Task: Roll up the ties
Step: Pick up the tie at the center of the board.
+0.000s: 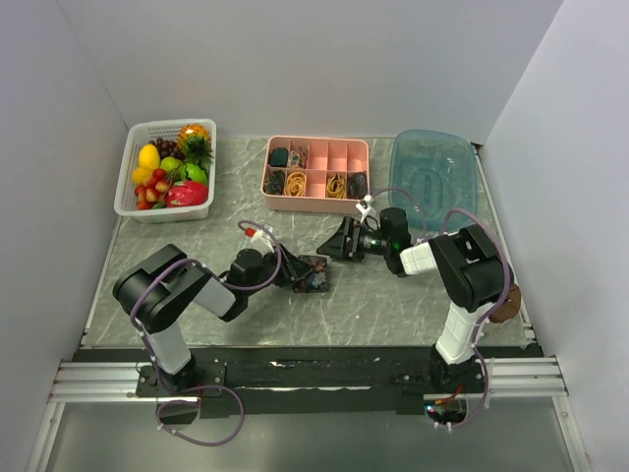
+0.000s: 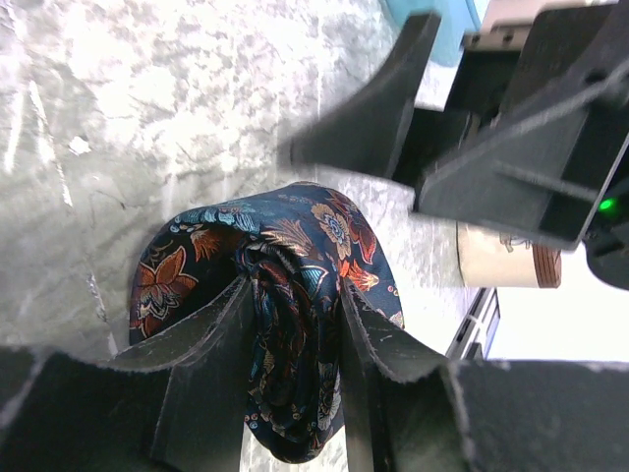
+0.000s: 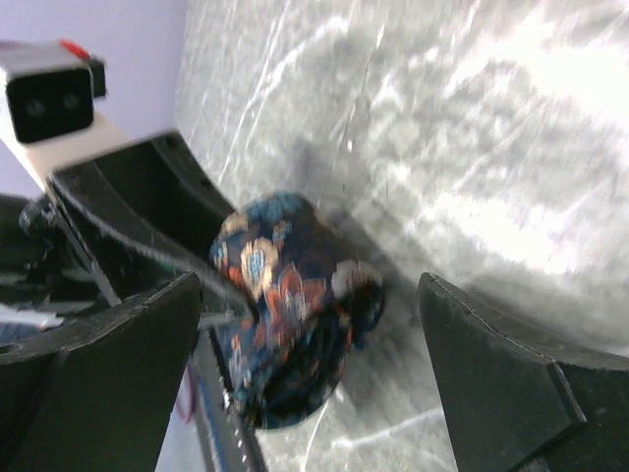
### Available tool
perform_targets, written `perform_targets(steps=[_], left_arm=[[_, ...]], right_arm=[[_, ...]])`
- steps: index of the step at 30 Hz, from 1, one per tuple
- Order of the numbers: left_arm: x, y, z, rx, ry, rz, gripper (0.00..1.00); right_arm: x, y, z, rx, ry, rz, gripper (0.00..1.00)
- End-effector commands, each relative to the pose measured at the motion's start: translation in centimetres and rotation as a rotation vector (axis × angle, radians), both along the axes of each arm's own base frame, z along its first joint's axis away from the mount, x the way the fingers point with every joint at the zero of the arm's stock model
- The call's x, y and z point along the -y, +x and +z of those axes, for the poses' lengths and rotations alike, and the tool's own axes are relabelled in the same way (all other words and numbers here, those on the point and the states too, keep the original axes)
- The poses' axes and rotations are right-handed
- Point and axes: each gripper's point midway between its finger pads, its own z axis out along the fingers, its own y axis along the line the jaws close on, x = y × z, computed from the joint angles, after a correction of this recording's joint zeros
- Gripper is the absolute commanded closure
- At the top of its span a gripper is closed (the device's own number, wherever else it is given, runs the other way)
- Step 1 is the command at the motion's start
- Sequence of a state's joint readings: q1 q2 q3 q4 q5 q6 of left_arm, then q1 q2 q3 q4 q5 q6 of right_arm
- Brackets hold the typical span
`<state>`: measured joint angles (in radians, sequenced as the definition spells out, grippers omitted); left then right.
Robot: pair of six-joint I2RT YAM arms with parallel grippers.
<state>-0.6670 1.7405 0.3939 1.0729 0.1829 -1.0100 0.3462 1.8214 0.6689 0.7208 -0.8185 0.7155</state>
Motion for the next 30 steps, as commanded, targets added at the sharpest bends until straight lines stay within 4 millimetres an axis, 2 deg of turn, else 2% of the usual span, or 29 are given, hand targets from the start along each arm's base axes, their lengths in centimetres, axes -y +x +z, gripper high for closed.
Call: perform_targets(steps=[1, 2, 3, 5, 7, 13, 21, 30], left_arm=[[1.3, 0.2, 2.3, 0.071, -0.041, -0.059, 0.99], [1.3, 0.2, 2.3, 0.071, -0.042, -0.066, 0.99], [1.3, 0.1, 2.3, 0.071, -0.043, -0.069, 0.99], [1.2, 0.1, 2.4, 0.077, -0.047, -0.072, 0.99], [1.2, 0.2, 2.6, 0.081, -0.06, -0.073, 0.99], [1.0, 0.2, 2.8, 0.086, -0.071, -0.075, 0.99], [0.9, 0.5, 3.1, 0.093, -0.087, -0.073, 0.99], [-0.5, 0.8, 3.2, 0.1, -0.101, -0.027, 0.99]], right_arm=[[-0.6, 3.2, 3.1, 0.15, 0.016, -0.031, 0.02], [-0.9, 3.5, 2.8, 0.127, 0.032, -0.025, 0.02], [-1.4, 4.0, 3.6, 0.155, 0.059, -0.015, 0.02], [-2.2, 3.7, 3.3, 0.128, 0.093, 0.014, 0.02], [-3.2, 3.4, 3.8, 0.151, 0.127, 0.056, 0.02], [-5.2, 1.6, 1.6, 0.053, 0.147, 0.139, 0.02], [-5.2, -1.7, 0.0, -0.064, 0.173, 0.199, 0.02], [-4.6, -3.7, 0.5, -0.103, 0.256, 0.204, 0.05]])
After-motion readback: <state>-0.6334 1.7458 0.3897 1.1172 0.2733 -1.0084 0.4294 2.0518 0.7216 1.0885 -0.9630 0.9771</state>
